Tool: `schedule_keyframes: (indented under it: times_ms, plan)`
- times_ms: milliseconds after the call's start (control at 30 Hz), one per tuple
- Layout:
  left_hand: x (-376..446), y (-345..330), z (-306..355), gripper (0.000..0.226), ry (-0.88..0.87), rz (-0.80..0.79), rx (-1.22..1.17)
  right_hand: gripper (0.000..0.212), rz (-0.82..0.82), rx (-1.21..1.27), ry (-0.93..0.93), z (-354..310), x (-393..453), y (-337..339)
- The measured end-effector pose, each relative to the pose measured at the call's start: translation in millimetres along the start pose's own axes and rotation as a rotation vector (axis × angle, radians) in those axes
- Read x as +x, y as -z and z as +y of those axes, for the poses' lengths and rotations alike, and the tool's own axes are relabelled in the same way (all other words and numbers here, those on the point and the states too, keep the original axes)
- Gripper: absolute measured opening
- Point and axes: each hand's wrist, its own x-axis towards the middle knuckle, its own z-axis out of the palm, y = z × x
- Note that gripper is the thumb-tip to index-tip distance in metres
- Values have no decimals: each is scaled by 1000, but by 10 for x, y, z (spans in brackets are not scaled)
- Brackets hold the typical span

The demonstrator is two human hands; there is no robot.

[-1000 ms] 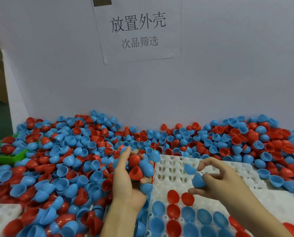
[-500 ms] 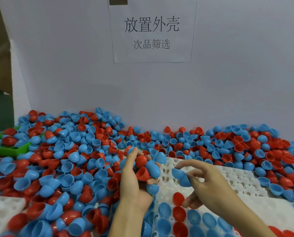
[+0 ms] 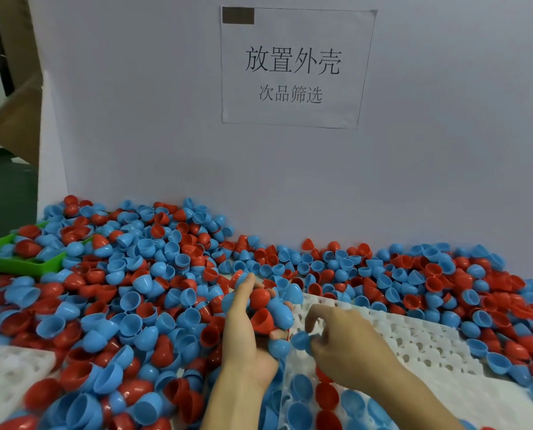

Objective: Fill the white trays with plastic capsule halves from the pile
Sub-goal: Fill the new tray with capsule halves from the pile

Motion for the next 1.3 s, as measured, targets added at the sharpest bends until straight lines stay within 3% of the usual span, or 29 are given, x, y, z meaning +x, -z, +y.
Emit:
schedule_keyframes:
  times_ms: [167, 267, 400, 567, 833, 1133, 1300]
  plan:
    - [-4, -11, 5, 39, -12, 21, -2, 16, 51, -149, 40, -21, 70, -60]
    - [3, -12, -3, 35, 4, 33, 13, 27, 22, -184, 92, -31, 98, -28]
    - [22, 0, -9, 32, -2, 31, 34, 33, -64, -281, 195, -39, 171, 56]
    - [32, 9, -11, 31, 4, 49, 21, 24, -183, -360, 248, -60, 289, 106]
    - [35, 34, 3, 34, 31, 65, 30, 19, -173, -223, 217, -3, 406, 197]
    - [32, 33, -22, 33, 17, 60, 25, 24, -135, -357, 180, 47, 312, -131]
    - [43, 37, -24, 34, 25, 65, 18, 22, -200, -308, 199, 52, 338, -53]
